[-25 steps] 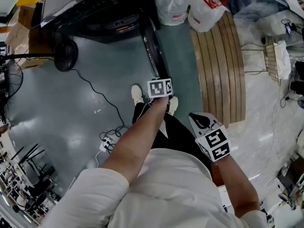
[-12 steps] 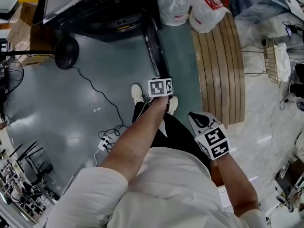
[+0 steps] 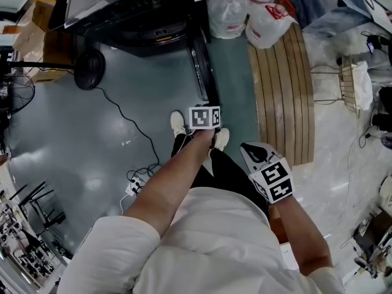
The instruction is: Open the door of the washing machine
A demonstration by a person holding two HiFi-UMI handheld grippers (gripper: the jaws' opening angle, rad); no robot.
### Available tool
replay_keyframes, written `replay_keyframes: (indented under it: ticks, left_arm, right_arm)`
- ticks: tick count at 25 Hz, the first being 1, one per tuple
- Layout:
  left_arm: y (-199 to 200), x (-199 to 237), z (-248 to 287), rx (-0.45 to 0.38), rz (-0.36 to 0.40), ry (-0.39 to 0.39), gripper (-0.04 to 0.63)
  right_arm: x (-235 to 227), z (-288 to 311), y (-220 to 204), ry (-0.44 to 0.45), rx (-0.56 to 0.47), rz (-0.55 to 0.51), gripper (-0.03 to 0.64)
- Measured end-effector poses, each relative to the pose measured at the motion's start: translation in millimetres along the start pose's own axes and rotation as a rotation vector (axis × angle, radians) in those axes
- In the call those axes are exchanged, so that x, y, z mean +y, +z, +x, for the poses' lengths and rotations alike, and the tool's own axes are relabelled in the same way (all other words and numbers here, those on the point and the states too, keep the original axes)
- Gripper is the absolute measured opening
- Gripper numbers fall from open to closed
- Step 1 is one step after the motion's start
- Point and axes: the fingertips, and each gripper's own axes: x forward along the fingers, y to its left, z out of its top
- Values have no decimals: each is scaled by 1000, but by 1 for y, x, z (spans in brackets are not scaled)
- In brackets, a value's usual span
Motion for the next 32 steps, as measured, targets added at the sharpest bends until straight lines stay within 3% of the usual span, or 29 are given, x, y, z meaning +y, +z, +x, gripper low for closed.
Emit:
replay_keyframes:
  ticks: [12, 23, 32]
  left_arm:
    - [12, -51, -90, -67, 86, -165, 115]
    - [17, -97, -220, -158, 193, -230, 25]
    - [12, -103, -290, -201, 233, -266, 17]
  right_arm:
    - [10, -13, 25, 5, -66, -41, 9]
    - [30, -40, 46, 25, -123, -80, 9]
    - [46, -55, 68, 48, -163, -134, 9]
